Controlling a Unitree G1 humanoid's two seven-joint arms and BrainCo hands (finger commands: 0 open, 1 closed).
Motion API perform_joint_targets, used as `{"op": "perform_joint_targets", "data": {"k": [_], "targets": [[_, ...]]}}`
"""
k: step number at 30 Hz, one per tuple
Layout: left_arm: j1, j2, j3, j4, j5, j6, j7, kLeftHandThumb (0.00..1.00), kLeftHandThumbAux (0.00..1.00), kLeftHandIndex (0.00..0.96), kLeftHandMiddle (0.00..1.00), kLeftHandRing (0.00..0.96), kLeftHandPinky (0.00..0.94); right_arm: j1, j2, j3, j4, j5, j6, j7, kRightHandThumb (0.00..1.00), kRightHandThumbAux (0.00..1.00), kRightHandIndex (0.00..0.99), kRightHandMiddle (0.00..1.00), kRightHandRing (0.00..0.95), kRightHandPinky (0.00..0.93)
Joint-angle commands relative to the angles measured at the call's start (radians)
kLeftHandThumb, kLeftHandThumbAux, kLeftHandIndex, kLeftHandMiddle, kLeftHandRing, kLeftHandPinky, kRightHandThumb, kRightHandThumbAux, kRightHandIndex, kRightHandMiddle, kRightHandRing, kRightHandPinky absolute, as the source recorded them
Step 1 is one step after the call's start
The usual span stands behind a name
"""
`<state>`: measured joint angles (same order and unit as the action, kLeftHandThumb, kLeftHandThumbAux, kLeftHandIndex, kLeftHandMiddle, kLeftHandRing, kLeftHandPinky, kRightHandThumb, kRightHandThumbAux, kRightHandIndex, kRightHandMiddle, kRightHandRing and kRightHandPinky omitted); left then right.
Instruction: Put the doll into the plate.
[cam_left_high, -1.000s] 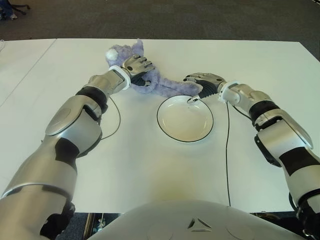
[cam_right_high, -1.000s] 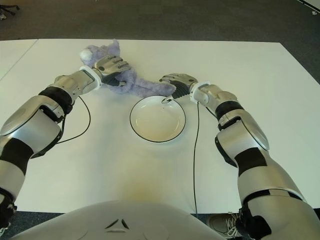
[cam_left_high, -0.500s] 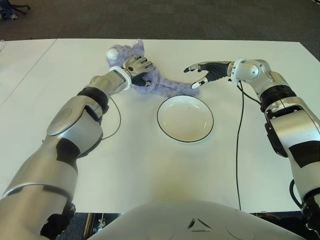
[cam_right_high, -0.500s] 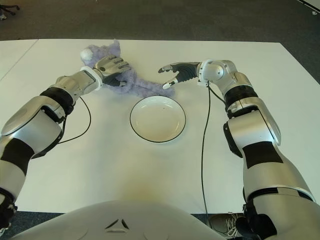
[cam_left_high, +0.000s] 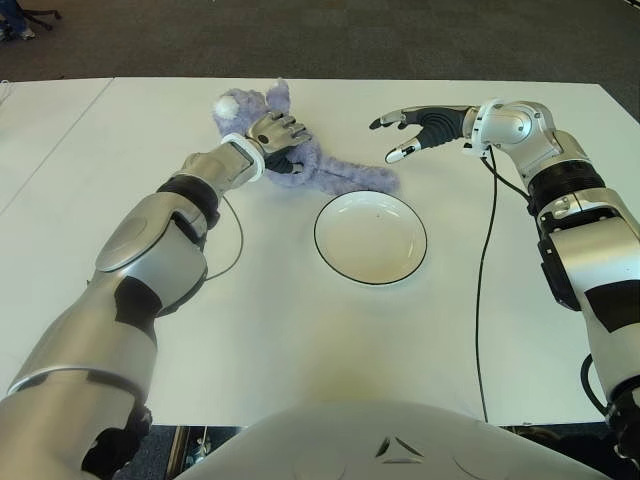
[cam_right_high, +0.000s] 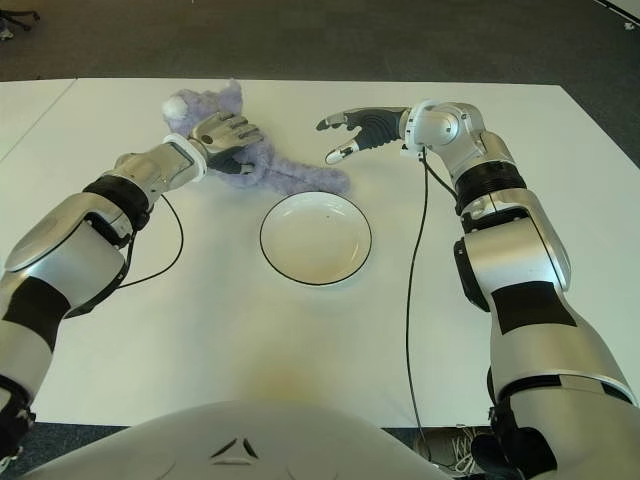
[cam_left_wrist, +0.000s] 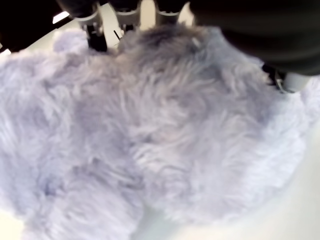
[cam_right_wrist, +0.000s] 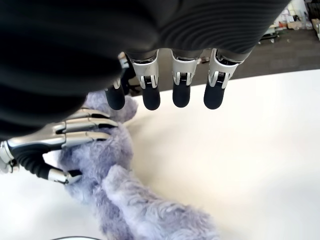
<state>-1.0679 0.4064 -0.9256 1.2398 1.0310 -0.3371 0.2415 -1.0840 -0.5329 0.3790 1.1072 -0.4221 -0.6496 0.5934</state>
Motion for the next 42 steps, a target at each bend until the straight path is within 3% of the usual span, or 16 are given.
{"op": "perform_joint_targets", "data": {"k": [1,5,11,15,22,34,42], "targets": [[0.061,-0.021,-0.03,0.023,0.027,-0.013,-0.052,0.4,0.176,0.0,0.0,0.0,0.0,0.048,0.014,0.004,0.015,-0.022,0.003,-0.059,0.112,0.35,0.0,0.0,0.0,0.0],[0.062,-0.027,-0.03,0.028,0.027,-0.008,-0.048,0.4,0.175,0.0,0.0,0.0,0.0,0.055,0.024,0.018,0.023,-0.043,-0.001,-0.105,0.117,0.36,0.0,0.0,0.0,0.0],[0.064,-0.038,-0.031,0.039,0.027,-0.005,-0.043,0.408,0.178,0.0,0.0,0.0,0.0,0.099,0.098,0.075,0.086,-0.125,0.021,-0.262,0.114,0.381,0.0,0.0,0.0,0.0],[0.069,-0.047,-0.031,0.041,0.026,-0.01,-0.038,0.413,0.181,0.0,0.0,0.0,0.0,0.118,0.157,0.111,0.16,-0.178,0.068,-0.395,0.112,0.399,0.0,0.0,0.0,0.0],[0.083,-0.061,-0.039,0.04,0.033,-0.009,-0.021,0.403,0.185,0.0,0.0,0.0,0.0,0.115,0.207,0.13,0.218,-0.216,0.128,-0.513,0.107,0.429,0.0,0.0,0.0,0.0],[0.097,-0.041,-0.051,-0.017,0.035,-0.026,-0.011,0.383,0.191,0.0,0.0,0.0,0.0,0.141,0.277,0.143,0.248,-0.245,0.236,-0.607,0.125,0.434,0.0,0.0,0.0,0.0],[0.111,-0.022,-0.056,-0.066,0.032,-0.027,0.007,0.36,0.2,0.0,0.0,0.0,0.0,0.157,0.305,0.137,0.262,-0.245,0.297,-0.621,0.132,0.434,0.0,0.0,0.0,0.005]]}}
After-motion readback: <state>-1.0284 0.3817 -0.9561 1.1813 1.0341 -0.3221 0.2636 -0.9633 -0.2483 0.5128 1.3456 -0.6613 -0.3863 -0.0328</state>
